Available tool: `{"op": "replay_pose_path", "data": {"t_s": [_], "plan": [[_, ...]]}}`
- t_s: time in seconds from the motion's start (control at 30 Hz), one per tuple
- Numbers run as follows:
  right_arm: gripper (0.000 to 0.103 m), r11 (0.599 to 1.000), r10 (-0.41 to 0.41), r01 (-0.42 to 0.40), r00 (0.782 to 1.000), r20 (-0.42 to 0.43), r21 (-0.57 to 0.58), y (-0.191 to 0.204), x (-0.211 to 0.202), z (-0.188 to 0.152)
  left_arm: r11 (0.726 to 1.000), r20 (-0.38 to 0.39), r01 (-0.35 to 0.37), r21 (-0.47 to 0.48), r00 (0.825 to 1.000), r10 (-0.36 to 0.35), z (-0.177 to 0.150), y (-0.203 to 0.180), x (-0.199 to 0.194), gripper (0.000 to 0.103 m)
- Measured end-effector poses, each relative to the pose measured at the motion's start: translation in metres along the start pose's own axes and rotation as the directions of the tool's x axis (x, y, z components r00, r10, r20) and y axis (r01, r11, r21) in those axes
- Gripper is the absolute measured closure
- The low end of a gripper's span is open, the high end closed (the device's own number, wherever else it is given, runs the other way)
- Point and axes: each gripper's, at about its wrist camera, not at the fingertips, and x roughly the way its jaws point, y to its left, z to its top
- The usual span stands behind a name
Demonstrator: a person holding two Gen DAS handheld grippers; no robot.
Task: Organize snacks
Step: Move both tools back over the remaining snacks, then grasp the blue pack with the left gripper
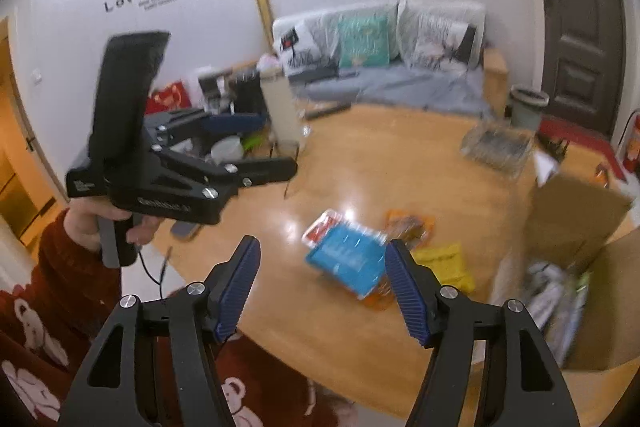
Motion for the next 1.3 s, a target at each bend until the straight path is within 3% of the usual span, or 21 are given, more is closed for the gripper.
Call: {"op": "replay_pose_path", "data": {"t_s": [0.13, 0.3, 0.4, 0.53, 0.67, 0.77, 0.87, 0.93, 1.07, 1.17, 1.23, 1.3], "plan": [[0.039, 0.996, -0.041, 0.045, 0.998, -0.055, 0.078, -0.012, 0.042, -0.026, 1.000, -0.043, 0.018, 0.003, 0.999, -0.018, -0.024, 0.008, 0.034, 0.017], [0.039, 0.982, -0.128, 0.140, 0.987, -0.100, 0.124, -0.036, 0.078, -0.056, 0.983, -0.083, 0.142, 0.112, 0.988, -0.133, -0.032, -0.011, 0.077, 0.017], [0.039, 0.977, -0.111, 0.132, 0.985, -0.130, 0.169, -0.051, 0.087, -0.065, 0.973, -0.115, 0.185, 0.139, 0.979, -0.170, -0.023, -0.020, 0.102, 0.016], [0.039, 0.974, -0.126, 0.152, 0.980, -0.154, 0.170, -0.065, 0.094, -0.073, 0.949, -0.167, 0.297, 0.110, 0.946, -0.277, -0.012, -0.024, 0.133, 0.017], [0.039, 0.973, -0.128, 0.156, 0.978, -0.165, 0.169, -0.071, 0.097, -0.077, 0.907, -0.256, 0.407, 0.112, 0.893, -0.369, -0.012, -0.031, 0.152, 0.017], [0.039, 0.973, -0.122, 0.151, 0.979, -0.165, 0.173, -0.074, 0.098, -0.077, 0.897, -0.272, 0.421, 0.135, 0.886, -0.375, -0.017, -0.033, 0.149, 0.016], [0.039, 0.974, -0.116, 0.146, 0.979, -0.169, 0.175, -0.076, 0.101, -0.079, 0.884, -0.295, 0.450, 0.126, 0.868, -0.399, -0.025, -0.033, 0.142, 0.016], [0.039, 0.973, -0.108, 0.140, 0.979, -0.171, 0.186, -0.075, 0.102, -0.080, 0.884, -0.314, 0.445, 0.144, 0.867, -0.386, -0.034, -0.037, 0.136, 0.016], [0.039, 0.970, -0.109, 0.142, 0.979, -0.171, 0.197, -0.074, 0.102, -0.080, 0.887, -0.325, 0.416, 0.199, 0.882, -0.340, -0.052, -0.045, 0.126, 0.016], [0.039, 0.969, -0.108, 0.142, 0.980, -0.169, 0.202, -0.073, 0.102, -0.079, 0.899, -0.313, 0.402, 0.172, 0.888, -0.337, -0.063, -0.044, 0.121, 0.018], [0.039, 0.969, -0.112, 0.146, 0.979, -0.168, 0.202, -0.072, 0.103, -0.079, 0.919, -0.296, 0.364, 0.150, 0.903, -0.310, -0.068, -0.039, 0.118, 0.036], [0.039, 0.968, -0.109, 0.143, 0.980, -0.168, 0.205, -0.071, 0.104, -0.078, 0.931, -0.284, 0.346, 0.116, 0.910, -0.303, -0.071, -0.033, 0.113, 0.037]]}}
